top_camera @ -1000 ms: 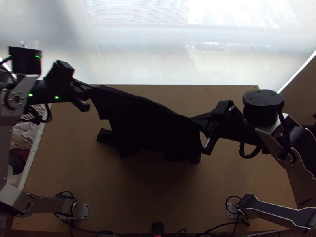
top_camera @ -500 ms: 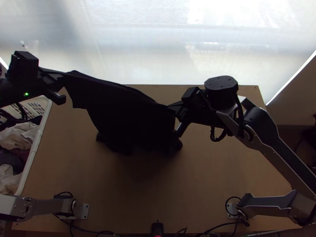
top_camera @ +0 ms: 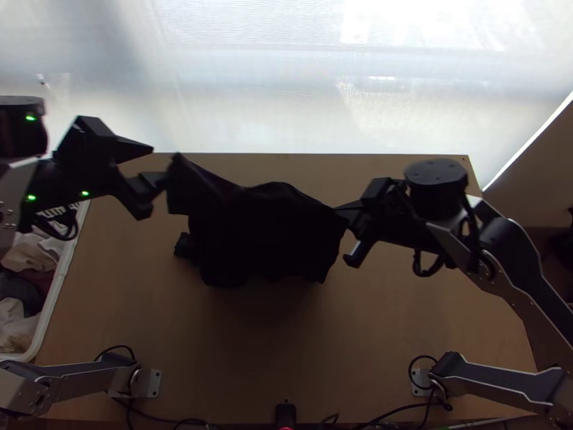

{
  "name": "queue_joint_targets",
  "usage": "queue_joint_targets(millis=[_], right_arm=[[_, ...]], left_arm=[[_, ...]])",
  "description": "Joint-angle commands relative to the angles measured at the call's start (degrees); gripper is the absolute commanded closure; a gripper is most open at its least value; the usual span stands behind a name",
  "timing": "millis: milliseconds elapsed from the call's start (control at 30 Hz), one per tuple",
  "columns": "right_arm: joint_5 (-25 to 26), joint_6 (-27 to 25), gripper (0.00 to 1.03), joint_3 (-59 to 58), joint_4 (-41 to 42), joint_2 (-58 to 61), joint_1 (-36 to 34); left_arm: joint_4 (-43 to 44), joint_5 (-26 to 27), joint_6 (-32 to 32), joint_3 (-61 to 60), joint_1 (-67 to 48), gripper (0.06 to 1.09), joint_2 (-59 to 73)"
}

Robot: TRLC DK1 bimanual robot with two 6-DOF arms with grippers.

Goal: Fold the t-shirt

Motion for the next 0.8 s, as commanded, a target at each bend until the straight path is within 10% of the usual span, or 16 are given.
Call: queue_joint_targets(millis=[0, 767], right_arm=[[-0.4, -1.3, 1.0, -7.7, -3.0, -8.0, -6.0], [-0.1, -26.8, 0.99, -45.6, -6.6, -20.3, -45.3]], left_arm=[[5.1, -5.5, -2.5, -7.1, -14.5, 0.1, -0.2], [23.6, -15.3, 9.3, -55.4, -11.3, 0.1, -14.4]])
